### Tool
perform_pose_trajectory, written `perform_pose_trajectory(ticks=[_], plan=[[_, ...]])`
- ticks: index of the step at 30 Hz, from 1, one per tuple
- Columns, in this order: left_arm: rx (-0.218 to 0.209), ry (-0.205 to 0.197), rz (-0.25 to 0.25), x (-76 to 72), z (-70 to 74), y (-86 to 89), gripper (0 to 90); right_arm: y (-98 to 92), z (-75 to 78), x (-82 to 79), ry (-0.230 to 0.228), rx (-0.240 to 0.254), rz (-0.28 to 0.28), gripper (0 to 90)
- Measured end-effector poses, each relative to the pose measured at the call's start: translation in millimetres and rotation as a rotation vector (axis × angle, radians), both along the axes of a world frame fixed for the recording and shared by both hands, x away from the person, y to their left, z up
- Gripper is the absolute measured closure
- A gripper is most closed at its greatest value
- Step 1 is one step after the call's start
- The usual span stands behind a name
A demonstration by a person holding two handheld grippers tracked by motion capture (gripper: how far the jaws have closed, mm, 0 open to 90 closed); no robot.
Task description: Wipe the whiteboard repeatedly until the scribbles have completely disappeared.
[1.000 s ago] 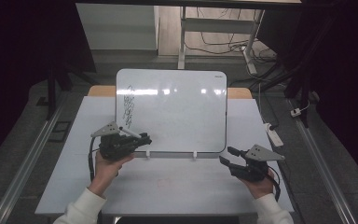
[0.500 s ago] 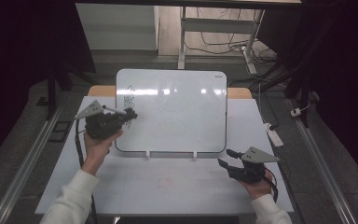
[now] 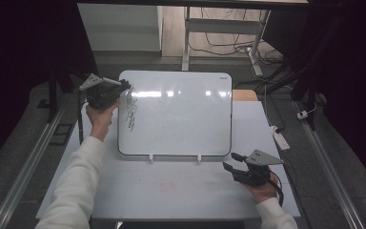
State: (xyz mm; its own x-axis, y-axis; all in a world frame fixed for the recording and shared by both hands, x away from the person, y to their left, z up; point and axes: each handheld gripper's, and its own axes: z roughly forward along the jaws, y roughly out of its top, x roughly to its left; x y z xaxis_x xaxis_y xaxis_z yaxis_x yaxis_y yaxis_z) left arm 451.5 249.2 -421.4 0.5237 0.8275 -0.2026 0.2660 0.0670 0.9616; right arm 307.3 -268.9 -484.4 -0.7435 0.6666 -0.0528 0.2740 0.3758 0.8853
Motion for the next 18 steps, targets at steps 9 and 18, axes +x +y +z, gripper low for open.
perform_pose_trajectory(ticks=[9, 18], plan=[[0.07, 0.007, -0.044, 1.3, -5.0, -16.3, 78.0, 1.2, 0.6, -1.0, 0.001, 0.007, 0.007, 48.0], [0.085, 0.025, -0.107, 0.3, -9.4, -27.5, 78.0, 1.6, 2.1, -1.2, 0.001, 0.017, 0.01, 48.0]])
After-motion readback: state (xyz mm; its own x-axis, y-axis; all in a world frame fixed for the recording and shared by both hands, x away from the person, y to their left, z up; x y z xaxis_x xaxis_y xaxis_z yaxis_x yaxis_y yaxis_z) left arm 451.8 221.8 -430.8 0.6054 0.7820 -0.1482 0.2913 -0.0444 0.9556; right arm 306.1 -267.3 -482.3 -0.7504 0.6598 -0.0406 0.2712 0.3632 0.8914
